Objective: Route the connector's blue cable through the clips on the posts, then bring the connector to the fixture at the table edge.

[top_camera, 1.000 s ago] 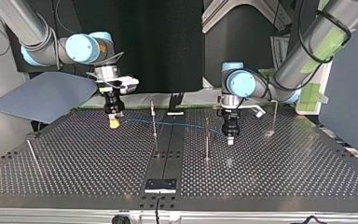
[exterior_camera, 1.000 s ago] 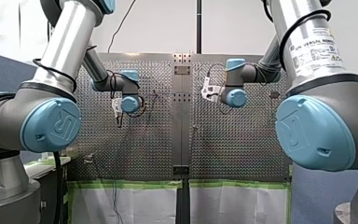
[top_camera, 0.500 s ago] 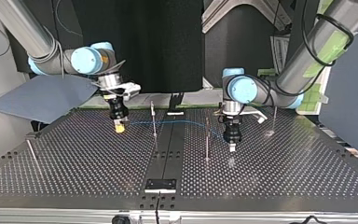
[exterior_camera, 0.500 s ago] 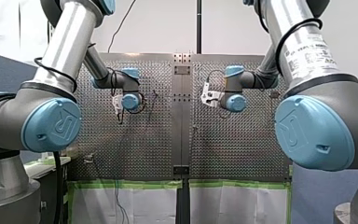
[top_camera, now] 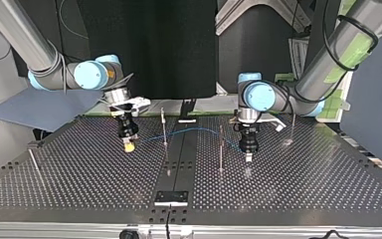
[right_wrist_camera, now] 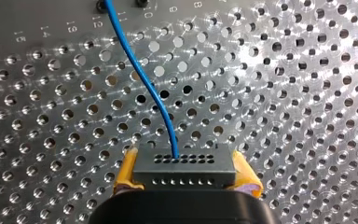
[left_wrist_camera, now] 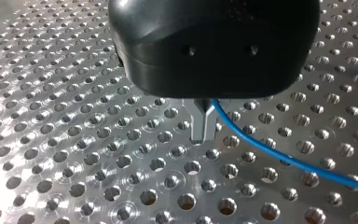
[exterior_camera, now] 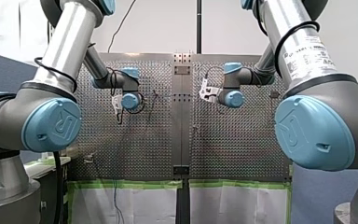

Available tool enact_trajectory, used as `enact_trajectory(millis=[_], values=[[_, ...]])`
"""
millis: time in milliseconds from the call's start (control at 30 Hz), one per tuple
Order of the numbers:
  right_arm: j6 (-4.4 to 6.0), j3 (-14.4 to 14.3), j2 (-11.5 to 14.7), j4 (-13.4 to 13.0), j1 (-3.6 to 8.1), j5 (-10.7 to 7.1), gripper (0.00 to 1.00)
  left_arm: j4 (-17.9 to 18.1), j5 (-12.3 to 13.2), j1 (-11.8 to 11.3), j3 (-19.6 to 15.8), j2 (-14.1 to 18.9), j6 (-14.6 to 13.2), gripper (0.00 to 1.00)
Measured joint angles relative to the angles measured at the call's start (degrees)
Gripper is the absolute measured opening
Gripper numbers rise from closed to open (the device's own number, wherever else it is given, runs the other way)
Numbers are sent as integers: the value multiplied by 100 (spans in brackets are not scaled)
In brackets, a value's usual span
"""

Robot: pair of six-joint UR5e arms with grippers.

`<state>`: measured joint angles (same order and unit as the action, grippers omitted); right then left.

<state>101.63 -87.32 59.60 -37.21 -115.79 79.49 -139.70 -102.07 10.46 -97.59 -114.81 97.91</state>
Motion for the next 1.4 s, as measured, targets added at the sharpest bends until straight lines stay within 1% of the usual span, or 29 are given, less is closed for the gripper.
enact_trajectory(millis=[267,633,667,700,733,767,800,833,900,933,967,1033,1100,1133,1200,1233,1267,1300,1400], values=[[7,87,-117,80,23,-27,0,-4,-1,-13,-3,0,0,3],[12,143,-152,120,54,-29,0,-6,8,-20,1,0,0,3],[14,151,-156,123,58,-29,0,-6,8,-20,0,0,0,5],[16,160,-162,129,62,-29,0,-6,8,-21,-1,0,0,10],[17,178,-173,140,65,-29,0,-6,8,-21,-2,0,0,10],[17,193,-185,153,68,-29,0,-6,9,-21,-2,0,0,15],[17,212,-203,173,71,-29,0,-6,10,-21,-2,0,1,27],[16,227,-219,187,73,-29,0,-6,10,-21,-1,0,3,27],[11,255,-248,213,75,-29,0,-6,14,-20,-2,0,6,46],[8,263,-257,223,73,-29,0,-6,21,-20,-2,0,7,46],[5,269,-263,230,71,-29,0,-6,37,-20,-2,0,7,53],[0,276,-271,245,66,-29,0,-15,69,-21,-3,3,-1,53],[-5,279,-274,260,62,-29,0,-37,57,-22,-3,4,-25,59],[-6,279,-274,266,60,-29,0,-45,46,-21,-3,5,-43,59],[-11,279,-275,275,56,-29,0,-71,35,-22,-3,5,-95,75],[-13,280,-275,278,55,-30,0,-79,40,-22,-3,6,-111,75],[-15,280,-275,280,53,-32,0,-87,55,-23,-3,7,-117,86],[-16,281,-275,283,50,-34,0,-98,89,-28,-3,8,-112,100],[-24,281,-276,301,42,-36,0,-152,201,-54,-3,12,-40,100]])
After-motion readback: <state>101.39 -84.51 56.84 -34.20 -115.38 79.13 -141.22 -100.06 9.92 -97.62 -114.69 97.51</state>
